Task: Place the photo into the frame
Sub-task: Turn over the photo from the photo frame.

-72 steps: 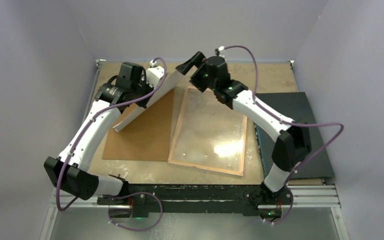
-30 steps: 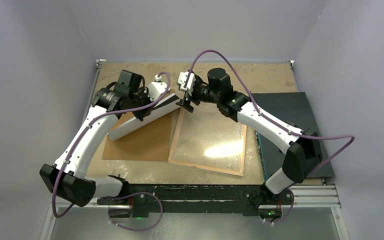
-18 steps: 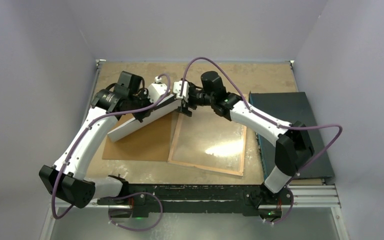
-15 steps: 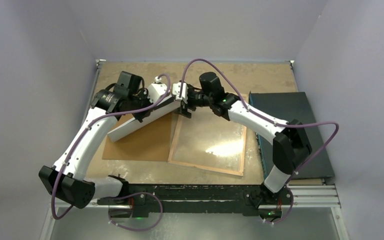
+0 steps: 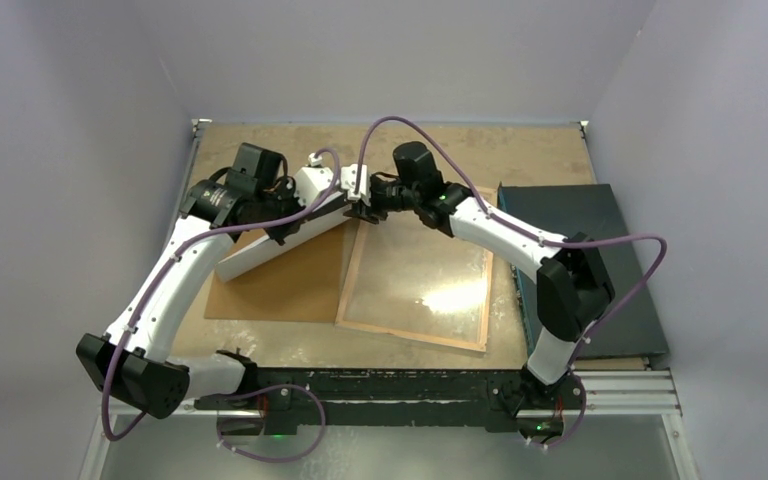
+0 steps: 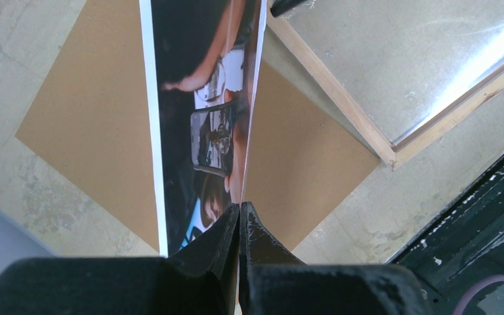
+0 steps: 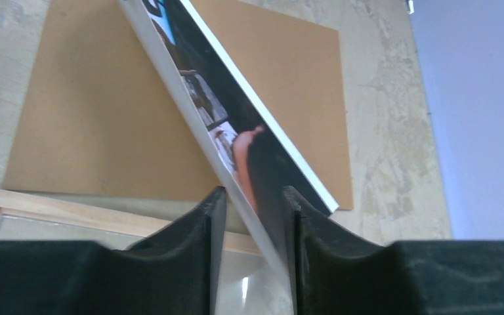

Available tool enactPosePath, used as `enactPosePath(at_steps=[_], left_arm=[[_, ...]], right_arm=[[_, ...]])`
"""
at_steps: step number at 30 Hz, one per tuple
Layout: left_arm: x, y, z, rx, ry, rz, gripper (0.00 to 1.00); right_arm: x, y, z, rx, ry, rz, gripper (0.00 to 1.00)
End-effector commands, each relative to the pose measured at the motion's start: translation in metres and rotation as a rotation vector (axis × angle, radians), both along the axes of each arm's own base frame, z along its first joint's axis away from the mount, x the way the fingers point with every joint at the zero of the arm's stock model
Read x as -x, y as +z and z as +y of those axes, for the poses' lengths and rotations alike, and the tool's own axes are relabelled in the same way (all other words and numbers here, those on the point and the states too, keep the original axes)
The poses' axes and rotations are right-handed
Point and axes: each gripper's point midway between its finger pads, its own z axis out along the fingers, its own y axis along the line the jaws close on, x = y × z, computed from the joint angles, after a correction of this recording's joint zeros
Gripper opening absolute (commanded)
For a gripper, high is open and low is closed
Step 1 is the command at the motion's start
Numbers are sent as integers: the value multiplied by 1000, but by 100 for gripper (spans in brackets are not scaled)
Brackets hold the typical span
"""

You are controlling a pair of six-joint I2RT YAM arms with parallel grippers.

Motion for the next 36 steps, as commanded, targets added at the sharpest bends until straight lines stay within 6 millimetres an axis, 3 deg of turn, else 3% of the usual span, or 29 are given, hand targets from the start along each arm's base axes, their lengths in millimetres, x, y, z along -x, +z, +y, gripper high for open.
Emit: enactPosePath(at_steps=[1, 4, 11, 14, 16, 19, 22, 24, 28, 32, 34, 36], left_arm=[[0, 5, -3, 10, -24, -28, 0], [0, 6, -2, 8, -23, -31, 0], [-1, 8, -2, 8, -20, -41, 0], [-6, 11, 1, 0, 5, -60, 0], [-14, 19, 5, -12, 42, -93, 0], [-37, 45, 20, -26, 184, -207, 2], [-66, 95, 55, -16, 413, -415, 39], [-81, 132, 90, 20, 581, -534, 59], [-94, 198, 151, 85, 826, -697, 80], [-99, 217, 173, 120, 921, -743, 85], [-104, 214, 177, 138, 951, -721, 87], [-112, 198, 177, 144, 963, -663, 88]], right_arm=[[-12, 21, 8, -22, -13, -49, 31], [-13, 14, 7, -6, -14, -47, 23], [-15, 10, 6, -7, -28, -50, 24], [-19, 13, 7, -12, -47, -42, 7], [-22, 18, 8, -23, -68, -38, 0], [-22, 31, 8, -60, -97, -14, 0], [-11, 55, 10, -130, -87, 35, 0], [-4, 73, 10, -190, -90, 73, 0], [9, 117, 7, -337, -136, 171, 0], [3, 152, 1, -453, -273, 348, 0], [-11, 165, -7, -502, -370, 423, 0], [-30, 167, -23, -551, -516, 522, 0]])
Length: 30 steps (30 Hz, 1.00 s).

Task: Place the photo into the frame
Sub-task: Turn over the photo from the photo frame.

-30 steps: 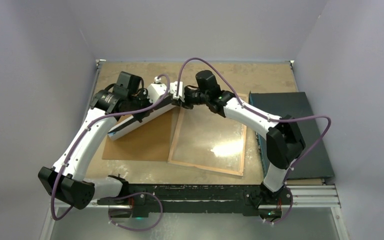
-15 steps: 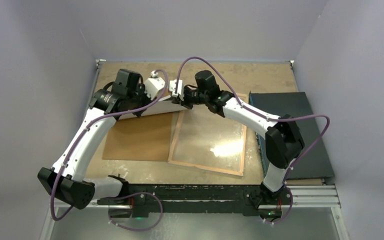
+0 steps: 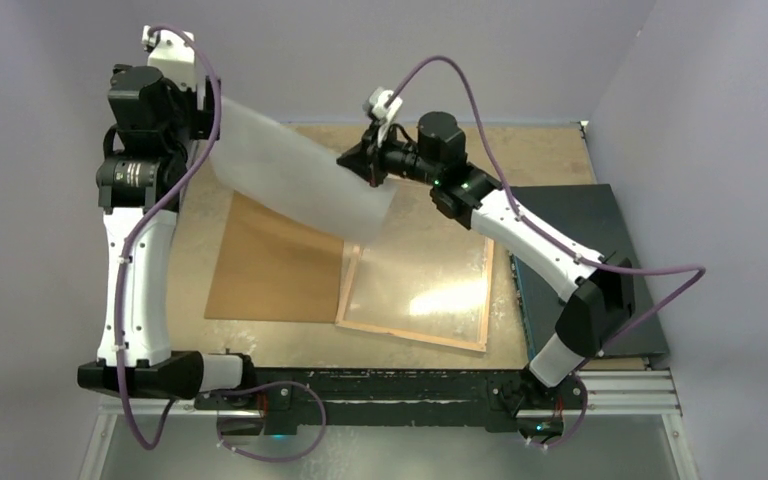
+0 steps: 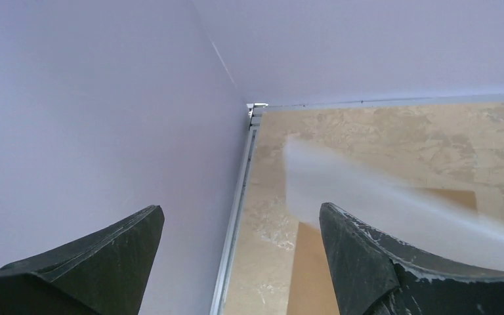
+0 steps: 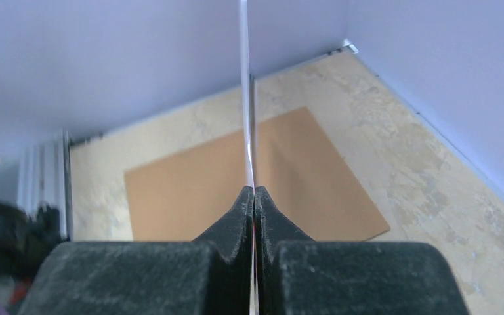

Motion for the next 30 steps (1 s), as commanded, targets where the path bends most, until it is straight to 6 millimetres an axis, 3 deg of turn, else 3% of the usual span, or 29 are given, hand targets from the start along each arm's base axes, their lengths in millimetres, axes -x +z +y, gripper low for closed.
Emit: enactPosePath(at_steps=[1, 4, 8, 14, 18, 24, 30], left_arm=[[-20, -25, 4, 94, 45, 53, 89], [-26, -51, -2, 98, 8, 108, 90], [-29, -90, -12, 105, -51, 191, 91], [-28, -135, -33, 124, -176, 297, 85], [-24, -169, -53, 168, -283, 391, 82], [-9, -221, -80, 175, -387, 537, 78], [-3, -231, -95, 169, -432, 557, 78]], right_arm=[[-34, 40, -32, -200, -269, 283, 0], [-52, 13, -69, -232, -395, 487, 0], [-50, -25, -114, -247, -586, 596, 0], [-16, -78, -186, -330, -889, 690, 0], [12, -120, -223, -362, -1045, 765, 0], [56, -169, -261, -430, -1206, 875, 0], [78, -191, -288, -462, -1329, 903, 0]])
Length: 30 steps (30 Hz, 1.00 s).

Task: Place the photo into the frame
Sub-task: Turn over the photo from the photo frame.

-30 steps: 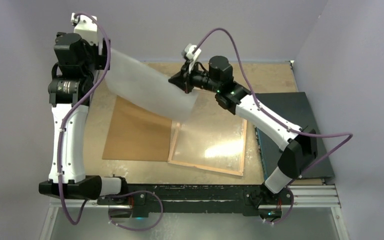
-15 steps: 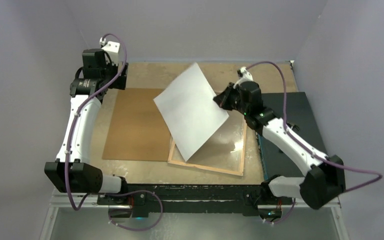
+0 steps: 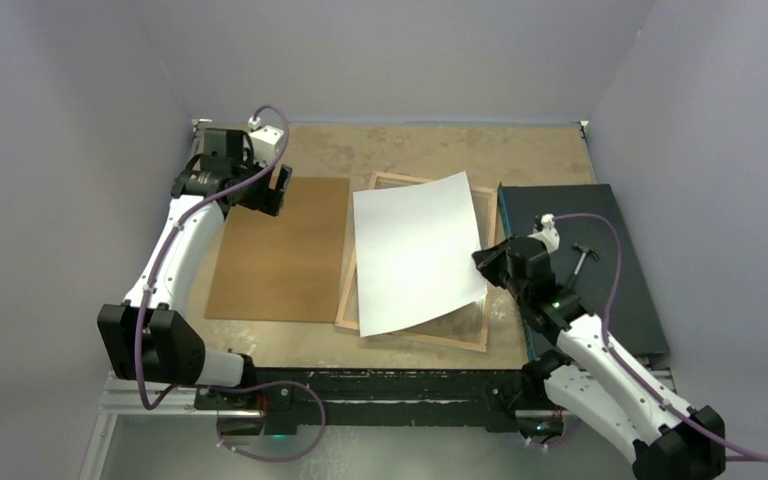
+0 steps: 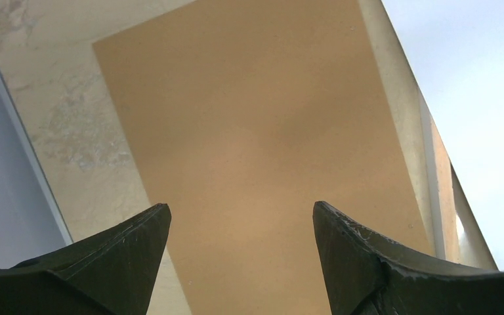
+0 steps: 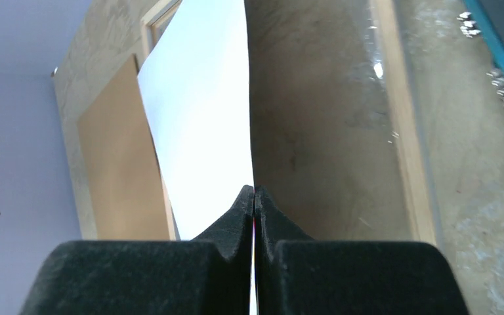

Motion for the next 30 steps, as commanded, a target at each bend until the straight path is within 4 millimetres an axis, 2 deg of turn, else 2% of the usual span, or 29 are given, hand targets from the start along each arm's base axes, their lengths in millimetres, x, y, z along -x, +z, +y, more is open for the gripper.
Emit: enactPosePath(at_steps=[1, 7, 11, 20, 24, 30], left_arm=[[-3, 5, -14, 23, -57, -29, 78], [-1, 0, -21, 22, -71, -15, 78], [0, -5, -24, 17, -76, -2, 77], [2, -7, -26, 5, -87, 5, 76], [4, -9, -27, 3, -89, 10, 76], [4, -9, -28, 6, -94, 9, 76]], right_arm=[[7, -6, -28, -3, -165, 23, 0], [20, -17, -48, 15, -262, 67, 0], [22, -21, -51, -1, -280, 61, 0], [15, -43, -31, -43, -225, 99, 0], [11, -40, -32, -40, -239, 81, 0], [5, -46, -12, -33, -177, 82, 0]])
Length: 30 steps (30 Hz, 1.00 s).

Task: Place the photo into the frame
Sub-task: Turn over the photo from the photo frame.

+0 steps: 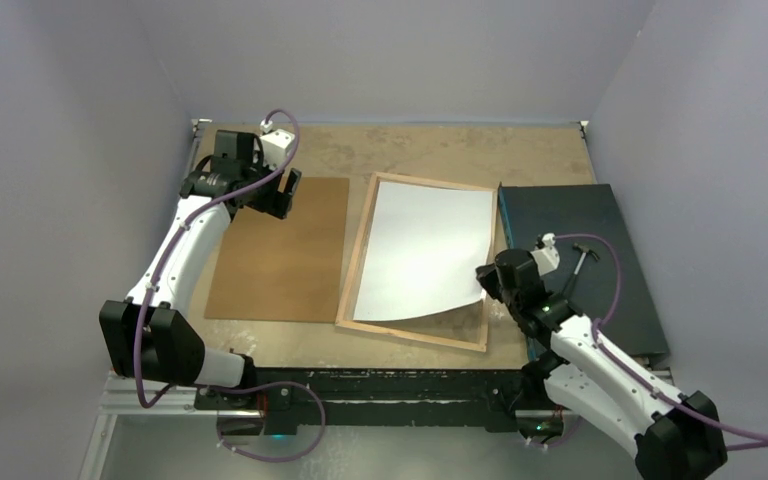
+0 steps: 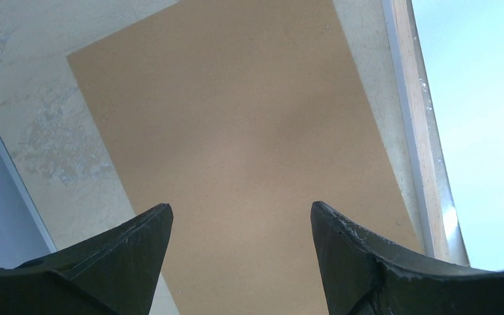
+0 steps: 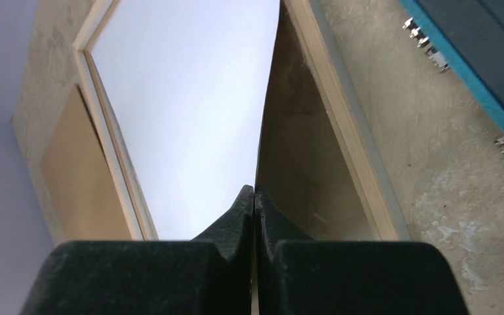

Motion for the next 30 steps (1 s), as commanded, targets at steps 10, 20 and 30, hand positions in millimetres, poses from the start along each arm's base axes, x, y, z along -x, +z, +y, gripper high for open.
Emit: enactPosePath(at_steps=[10, 20, 30], left_arm=[[3, -4, -2, -9, -24, -6, 76], [5, -7, -5, 5, -35, -2, 76], [8, -7, -3, -5, -33, -5, 75]], right_arm=[[-4, -10, 38, 94, 92, 16, 12], [8, -10, 21, 186, 96, 61, 72], [15, 2, 32, 6, 123, -63, 38]])
